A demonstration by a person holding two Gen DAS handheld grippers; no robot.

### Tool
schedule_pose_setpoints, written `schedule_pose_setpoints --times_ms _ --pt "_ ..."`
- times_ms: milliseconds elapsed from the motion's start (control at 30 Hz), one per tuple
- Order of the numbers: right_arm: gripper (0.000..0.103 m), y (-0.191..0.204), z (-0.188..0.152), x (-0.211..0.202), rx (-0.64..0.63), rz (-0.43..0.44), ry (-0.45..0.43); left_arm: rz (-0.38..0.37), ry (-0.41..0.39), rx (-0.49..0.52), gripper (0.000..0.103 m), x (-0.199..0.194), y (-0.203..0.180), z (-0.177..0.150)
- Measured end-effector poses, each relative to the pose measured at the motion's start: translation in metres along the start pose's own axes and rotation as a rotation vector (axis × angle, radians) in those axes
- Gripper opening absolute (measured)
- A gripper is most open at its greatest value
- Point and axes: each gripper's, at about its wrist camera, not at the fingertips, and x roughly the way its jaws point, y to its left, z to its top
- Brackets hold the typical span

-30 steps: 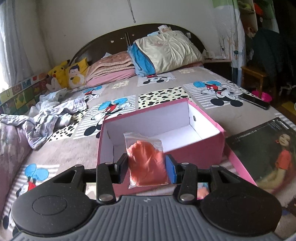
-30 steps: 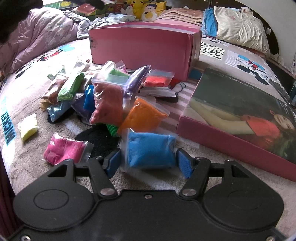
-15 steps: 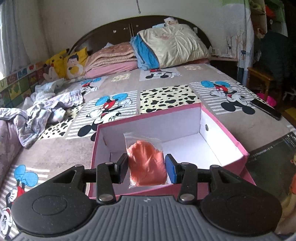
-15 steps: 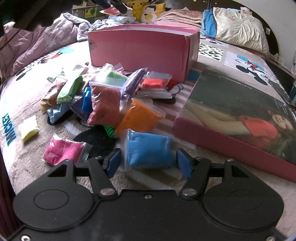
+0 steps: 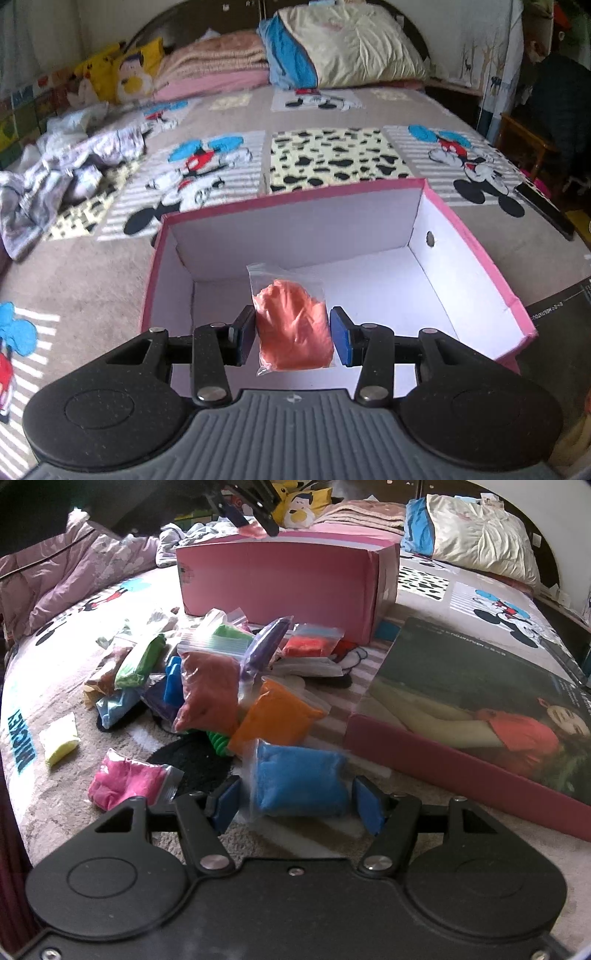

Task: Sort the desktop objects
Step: 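Lift the orange packet with the left tool and carry it into the pink shoebox, then open the left tool to drop the orange packet in the box, then withdraw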

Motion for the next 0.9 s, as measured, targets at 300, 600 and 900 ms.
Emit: schedule_pose_setpoints --times_ms 300,600,900 --pt "0.067 -0.003 -0.002 0.002 0.005 0.019 -0.015 -0.026 0.129 -0.055 0.042 0.042 0.013 0.000" --pt "0.071 -0.004 -0.004 0.002 0.002 0.037 -0.022 -0.019 0.192 -0.040 0.042 0.062 0.014 0.000" --pt "0.071 -0.005 -0.004 0.001 0.005 0.042 -0.021 -0.020 0.206 -0.061 0.043 0.065 0.017 0.001"
